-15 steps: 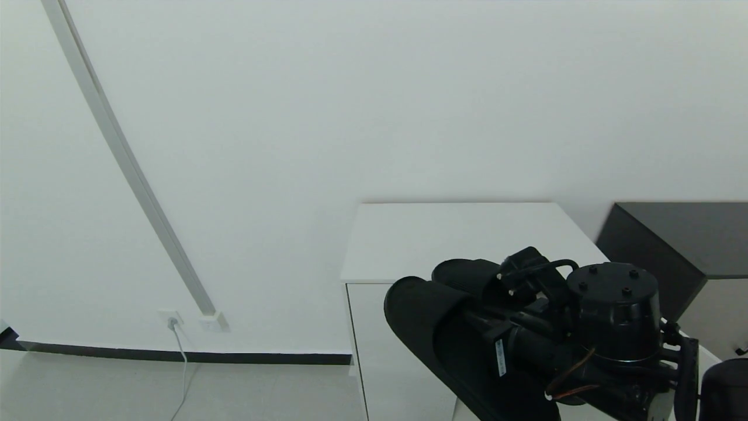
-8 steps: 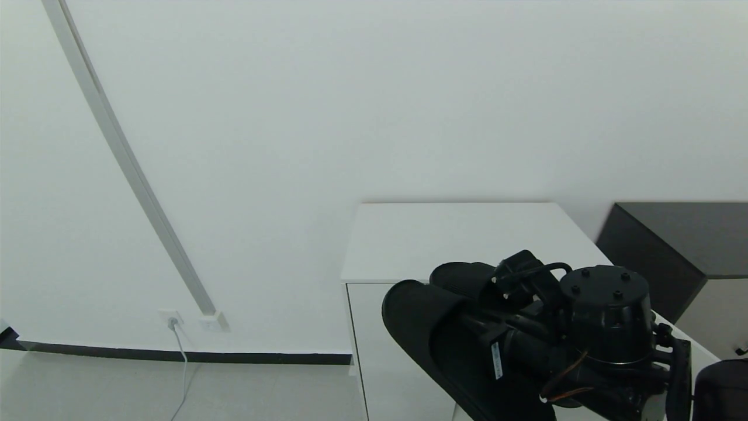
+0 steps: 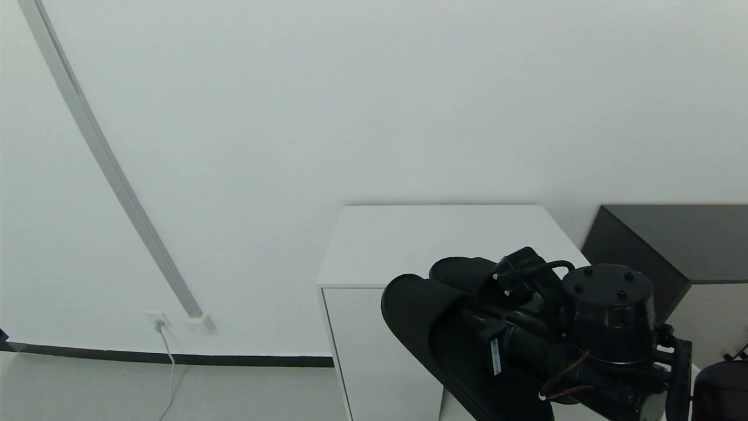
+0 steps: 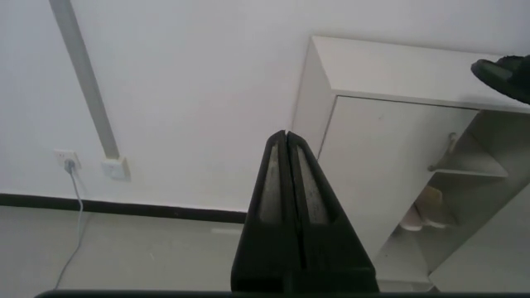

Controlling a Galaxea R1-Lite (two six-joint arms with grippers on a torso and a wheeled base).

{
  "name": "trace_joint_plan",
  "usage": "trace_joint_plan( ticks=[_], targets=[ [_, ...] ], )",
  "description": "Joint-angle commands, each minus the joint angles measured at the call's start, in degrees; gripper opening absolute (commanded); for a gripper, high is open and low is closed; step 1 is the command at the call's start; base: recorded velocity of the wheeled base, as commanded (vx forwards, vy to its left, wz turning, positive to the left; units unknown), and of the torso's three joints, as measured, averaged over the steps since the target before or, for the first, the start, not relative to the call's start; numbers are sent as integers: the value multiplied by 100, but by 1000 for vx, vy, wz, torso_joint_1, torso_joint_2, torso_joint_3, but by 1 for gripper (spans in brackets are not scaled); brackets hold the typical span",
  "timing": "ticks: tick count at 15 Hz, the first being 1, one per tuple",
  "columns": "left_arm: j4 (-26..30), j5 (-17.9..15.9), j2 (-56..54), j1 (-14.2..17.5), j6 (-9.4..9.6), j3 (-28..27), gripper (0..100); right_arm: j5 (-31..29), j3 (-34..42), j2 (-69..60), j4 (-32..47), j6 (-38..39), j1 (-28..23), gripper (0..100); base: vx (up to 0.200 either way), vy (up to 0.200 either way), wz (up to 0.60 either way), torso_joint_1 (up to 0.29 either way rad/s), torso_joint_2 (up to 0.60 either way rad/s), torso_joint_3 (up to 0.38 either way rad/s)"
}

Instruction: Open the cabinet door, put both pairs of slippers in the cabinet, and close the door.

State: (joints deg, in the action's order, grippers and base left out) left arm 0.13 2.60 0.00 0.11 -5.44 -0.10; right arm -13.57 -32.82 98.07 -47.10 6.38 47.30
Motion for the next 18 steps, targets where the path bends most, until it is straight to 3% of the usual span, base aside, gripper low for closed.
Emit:
trace_joint_plan(
  ticks=[1, 9, 18],
  targets=[
    [-5, -5, 0, -2, -1, 1, 0, 3, 3, 10, 0, 4, 7, 0, 0, -200, 0, 2, -2, 7],
    [-5, -5, 0, -2, -1, 1, 0, 3, 12, 10, 0, 4, 16, 0, 0, -200, 0, 2, -1, 4],
    [-5, -5, 9, -2, -36, 1, 0, -5, 74, 1, -88, 4, 95, 0, 0, 0, 0, 0, 0, 0]
  ],
)
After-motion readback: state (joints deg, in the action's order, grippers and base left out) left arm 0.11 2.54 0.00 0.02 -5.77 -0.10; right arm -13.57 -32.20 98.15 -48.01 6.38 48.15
